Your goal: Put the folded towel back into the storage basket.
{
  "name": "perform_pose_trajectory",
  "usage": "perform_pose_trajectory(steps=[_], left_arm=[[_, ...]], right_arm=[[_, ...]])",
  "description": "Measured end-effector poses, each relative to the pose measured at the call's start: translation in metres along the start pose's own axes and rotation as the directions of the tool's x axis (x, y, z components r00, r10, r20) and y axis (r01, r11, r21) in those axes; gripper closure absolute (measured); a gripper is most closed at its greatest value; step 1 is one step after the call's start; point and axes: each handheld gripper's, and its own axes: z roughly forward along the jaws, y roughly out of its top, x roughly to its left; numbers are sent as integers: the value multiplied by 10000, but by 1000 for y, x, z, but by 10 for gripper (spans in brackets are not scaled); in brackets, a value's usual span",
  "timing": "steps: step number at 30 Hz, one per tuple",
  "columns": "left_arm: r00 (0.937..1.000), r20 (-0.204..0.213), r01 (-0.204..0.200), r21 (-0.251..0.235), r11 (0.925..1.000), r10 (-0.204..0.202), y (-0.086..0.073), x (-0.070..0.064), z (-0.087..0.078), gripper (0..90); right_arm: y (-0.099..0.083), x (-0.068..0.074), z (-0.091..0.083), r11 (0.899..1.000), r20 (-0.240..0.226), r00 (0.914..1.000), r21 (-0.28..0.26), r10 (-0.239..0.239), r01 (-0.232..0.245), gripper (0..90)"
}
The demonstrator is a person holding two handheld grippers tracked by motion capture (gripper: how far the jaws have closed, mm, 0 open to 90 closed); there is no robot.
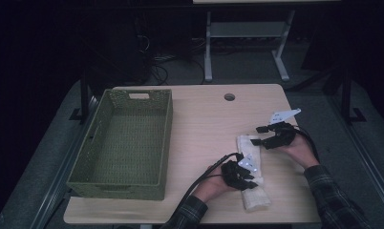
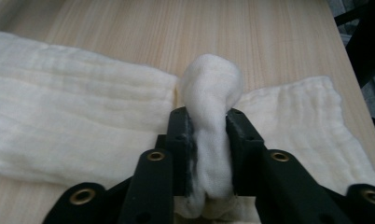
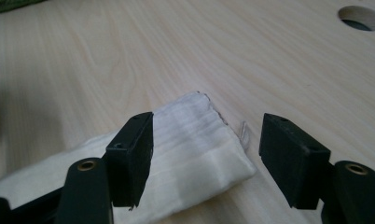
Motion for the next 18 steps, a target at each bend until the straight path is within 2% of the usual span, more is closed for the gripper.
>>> perform_pose_trajectory(steps=[3, 7, 11, 15, 18], left_arm=[[9995, 158, 292, -112, 9995, -290, -1, 3, 0, 765], [9981, 347, 520, -208, 9984, -512, -3, 6, 0, 772], [9985, 339, 435, -225, 9988, -427, -3, 7, 0, 775], [9985, 330, 434, -200, 9989, -428, -3, 6, 0, 775], [9987, 302, 419, -204, 9989, -413, -3, 6, 0, 775]], right_arm=[[2, -2, 6, 9995, -355, 9992, 262, -170, 179, 347], [6, -9, 17, 9986, -520, 9980, 353, -366, 384, 329], [10, -16, 33, 9973, -935, 9945, 510, -471, 520, 312], [7, -18, 43, 9934, -843, 9956, 1038, -397, 484, 303], [4, -20, 45, 9914, -913, 9951, 1206, -390, 499, 301]])
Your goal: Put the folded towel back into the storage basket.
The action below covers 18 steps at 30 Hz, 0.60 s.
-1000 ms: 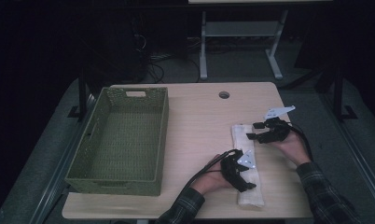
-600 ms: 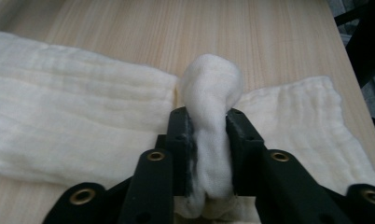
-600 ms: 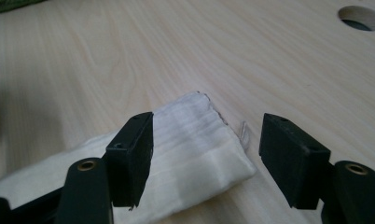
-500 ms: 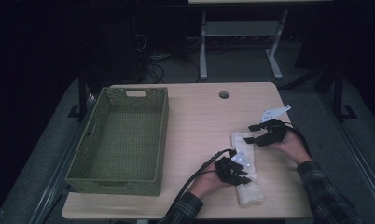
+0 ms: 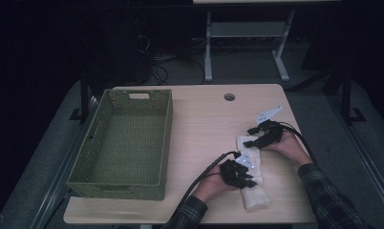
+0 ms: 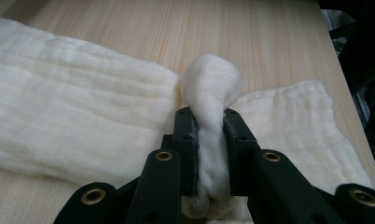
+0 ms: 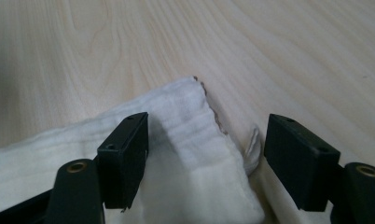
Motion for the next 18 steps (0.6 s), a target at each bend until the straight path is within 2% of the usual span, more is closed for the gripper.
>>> perform_pose_trajectory(steps=[1, 4, 5, 6, 10, 15, 18], left_arm=[[10000, -9, -10, -2, 10000, 10, 0, 0, 0, 775], [10000, -48, -59, 16, 10000, 59, 0, 0, 0, 775], [10000, -49, -41, 11, 10000, 41, 0, -1, 0, 775], [10000, -43, -44, 11, 10000, 44, 0, 0, 0, 775], [10000, -39, -8, -6, 10000, 8, 0, 0, 0, 776], [10000, -66, -41, 28, 10000, 41, 0, -1, 0, 778], [9999, -92, -105, 96, 9999, 105, 1, -1, 0, 779]], right_arm=[[0, 2, 0, 9999, -87, 9999, -51, 134, -134, 305], [-1, 4, 0, 9999, -4, 9999, 5, -167, 167, 355], [0, 6, 0, 9999, -33, 9999, -6, -119, 119, 379], [-1, 6, 0, 9991, 19, 9991, 43, -416, 416, 406], [-3, 7, -2, 9985, -177, 9984, -64, -538, 537, 535], [-4, 11, -3, 9993, -646, 9973, -118, -349, 342, 741], [-4, 12, -3, 9999, -799, 9968, -130, -80, 70, 783]])
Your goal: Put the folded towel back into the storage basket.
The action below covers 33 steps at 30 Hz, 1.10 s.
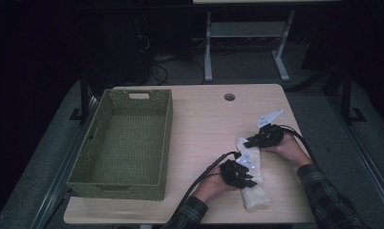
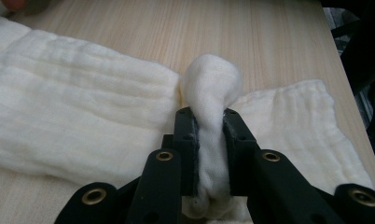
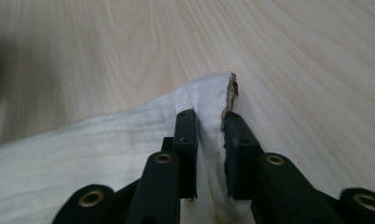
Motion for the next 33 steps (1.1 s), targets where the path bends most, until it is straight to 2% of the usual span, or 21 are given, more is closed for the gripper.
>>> perform_pose_trajectory(steps=[2, 3, 8, 9, 12, 13, 15, 18, 23, 24, 27, 28, 32, 33], left_arm=[[10000, -4, -38, 26, 10000, 38, 1, -1, 0, 780], [10000, 15, -26, 26, 10000, 26, 1, 0, 0, 782], [9999, 141, -25, 107, 9999, 24, 2, 0, -1, 790], [9998, 192, -33, 102, 9999, 31, 3, 1, -3, 790], [9996, 236, -133, 32, 9999, 133, 7, 0, -9, 790], [9996, 276, -21, -26, 10000, 22, 10, -1, -12, 790], [9994, 280, -222, -1, 9998, 222, 14, -1, -19, 790], [9991, 236, -339, -85, 9994, 341, 23, -2, -32, 790], [9993, 118, -359, -234, 9991, 362, 32, -3, -51, 790], [9992, 133, -365, -268, 9990, 369, 34, -3, -56, 790], [9994, 121, -321, -350, 9989, 325, 38, -2, -67, 789], [9996, 132, -246, -418, 9988, 252, 38, -2, -71, 789], [9996, -24, -279, -311, 9991, 278, 42, -3, -90, 789], [9996, -58, -276, -296, 9992, 275, 42, -2, -93, 788]], right_arm=[[0, -1, 0, 10000, 86, 9999, 30, -90, 90, 791], [0, 0, 0, 10000, 52, 10000, 16, 50, -50, 793], [1, -1, -1, 9999, 103, 9999, 116, 19, -20, 798], [2, 0, -1, 9998, 67, 9999, 145, 152, -153, 799], [4, -1, -4, 9999, 128, 9999, 126, -36, 35, 800], [6, 0, -6, 9999, 96, 10000, 131, -10, 8, 800], [9, 1, -9, 10000, 86, 10000, -44, -8, 9, 800], [14, 3, -12, 9999, 126, 9999, 0, -114, 114, 800], [23, 6, -18, 9998, 134, 9999, -213, -62, 65, 800], [24, 5, -20, 9996, 194, 9996, -197, -209, 213, 800], [29, 8, -23, 9995, 109, 9999, -313, -32, 35, 800], [31, 8, -24, 9994, 158, 9998, -312, -121, 126, 799], [38, 11, -26, 9992, 30, 10000, -389, -36, 37, 800], [40, 11, -26, 9988, 92, 9997, -431, -215, 219, 800]])
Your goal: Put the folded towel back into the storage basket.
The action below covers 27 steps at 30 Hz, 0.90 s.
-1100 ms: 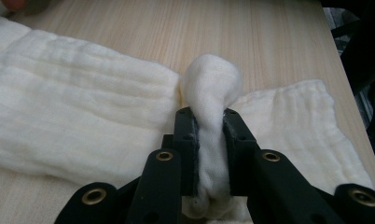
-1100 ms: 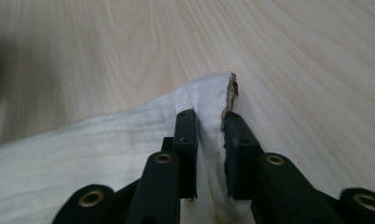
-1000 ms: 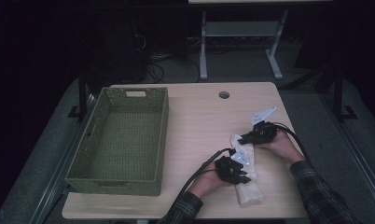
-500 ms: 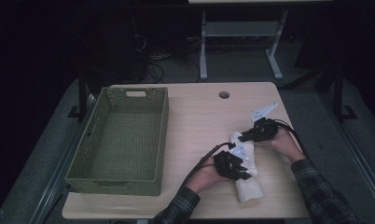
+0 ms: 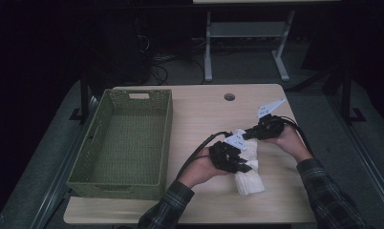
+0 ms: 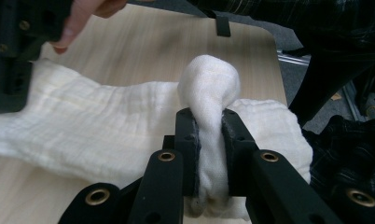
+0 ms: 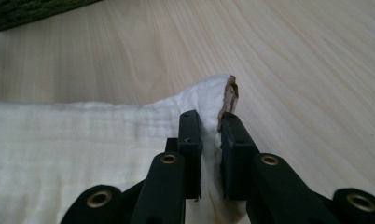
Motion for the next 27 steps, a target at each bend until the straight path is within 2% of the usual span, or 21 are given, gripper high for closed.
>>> perform_pose_trajectory(steps=[3, 8, 9, 11, 13, 17, 19, 27], left_arm=[[9998, -192, 54, -21, 10000, -55, 0, -1, -14, 788], [9993, -357, 67, -193, 9998, -74, -4, 0, -38, 788], [9993, -361, 68, -280, 9996, -78, -5, 0, -43, 787], [9990, -436, 90, -445, 9990, -109, -7, 1, -51, 787], [9982, -560, 156, -639, 9978, -192, -7, -1, -60, 787], [9955, -952, -70, -644, 9979, 9, -5, -5, -80, 786], [9945, -1048, -16, -879, 9961, -77, -7, -5, -90, 786], [9922, -1214, 112, -1277, 9918, -268, -20, 1, -127, 786]], right_arm=[[6, 3, -1, 9997, -88, 9997, -93, 214, -214, 800], [27, 10, -6, 9998, 37, 10000, -204, 19, -18, 800], [32, 10, -7, 9996, 134, 9996, -175, -240, 242, 799], [41, 13, -6, 9997, 111, 9999, -216, -87, 89, 800], [48, 14, -5, 9995, 175, 9996, -204, -239, 243, 800], [63, 19, -2, 9989, 84, 9994, -327, -322, 324, 799], [71, 21, -1, 9987, 9, 9994, -371, -352, 352, 799], [98, 29, 11, 9975, -109, 9979, -333, -632, 628, 799]])
